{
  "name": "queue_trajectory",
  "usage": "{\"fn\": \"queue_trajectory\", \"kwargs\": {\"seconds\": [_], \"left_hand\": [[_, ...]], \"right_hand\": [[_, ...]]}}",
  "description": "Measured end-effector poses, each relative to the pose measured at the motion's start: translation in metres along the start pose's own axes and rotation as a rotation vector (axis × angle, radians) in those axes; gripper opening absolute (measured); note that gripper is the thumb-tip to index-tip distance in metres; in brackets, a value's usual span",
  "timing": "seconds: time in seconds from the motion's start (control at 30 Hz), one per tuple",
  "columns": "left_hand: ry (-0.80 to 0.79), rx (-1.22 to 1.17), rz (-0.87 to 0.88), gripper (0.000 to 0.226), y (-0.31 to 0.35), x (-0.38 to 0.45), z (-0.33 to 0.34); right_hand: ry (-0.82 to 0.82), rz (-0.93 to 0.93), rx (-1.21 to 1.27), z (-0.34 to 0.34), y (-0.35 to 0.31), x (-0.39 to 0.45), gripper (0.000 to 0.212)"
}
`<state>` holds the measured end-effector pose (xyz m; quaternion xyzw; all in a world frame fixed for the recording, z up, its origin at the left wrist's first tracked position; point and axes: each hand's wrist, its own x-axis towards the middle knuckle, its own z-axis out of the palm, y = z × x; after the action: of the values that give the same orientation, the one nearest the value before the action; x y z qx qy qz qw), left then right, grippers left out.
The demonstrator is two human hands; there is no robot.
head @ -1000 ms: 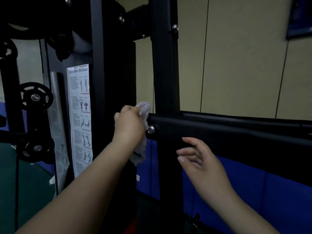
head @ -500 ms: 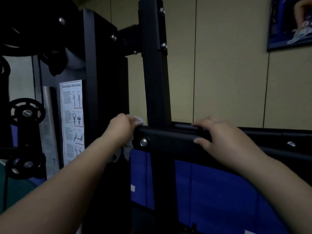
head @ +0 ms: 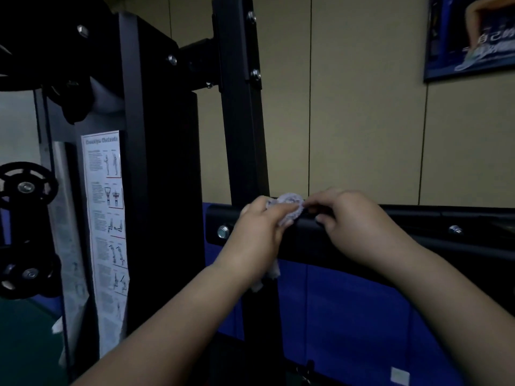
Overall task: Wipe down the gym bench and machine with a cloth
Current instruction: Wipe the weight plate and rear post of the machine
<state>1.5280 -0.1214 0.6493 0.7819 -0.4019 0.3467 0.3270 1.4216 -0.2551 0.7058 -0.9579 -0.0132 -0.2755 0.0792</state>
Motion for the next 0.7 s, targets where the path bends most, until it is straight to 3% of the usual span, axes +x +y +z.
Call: {"fn": "queue_trajectory", "kwargs": {"seconds": [0.27,0.4,0.57,0.63,0.7], "left_hand": [[0.145,0.200,-0.083,0.036,0.011,-0.008,0.014],[0.229,0.109,-0.068,0.042,0.009,-0.019,0.028],[0.227,-0.103,0.017,0.067,0.026,-0.044,0.040],[0.171,-0.186,0.027,0.054,0.034,-0.058,0.043],[0.093,-0.106,0.029,0.031,0.033,-0.077,0.050]], "right_hand": [[0.296,-0.136,0.040,0.030,0.017,-0.022,0.034],[0.367,-0.210,0.116,0.036,0.019,-0.037,0.038],[0.389,-0.255,0.165,0.040,0.022,-0.055,0.044],[0.381,-0.254,0.179,0.043,0.025,-0.062,0.043],[0.357,-0.243,0.194,0.049,0.029,-0.072,0.041]]}}
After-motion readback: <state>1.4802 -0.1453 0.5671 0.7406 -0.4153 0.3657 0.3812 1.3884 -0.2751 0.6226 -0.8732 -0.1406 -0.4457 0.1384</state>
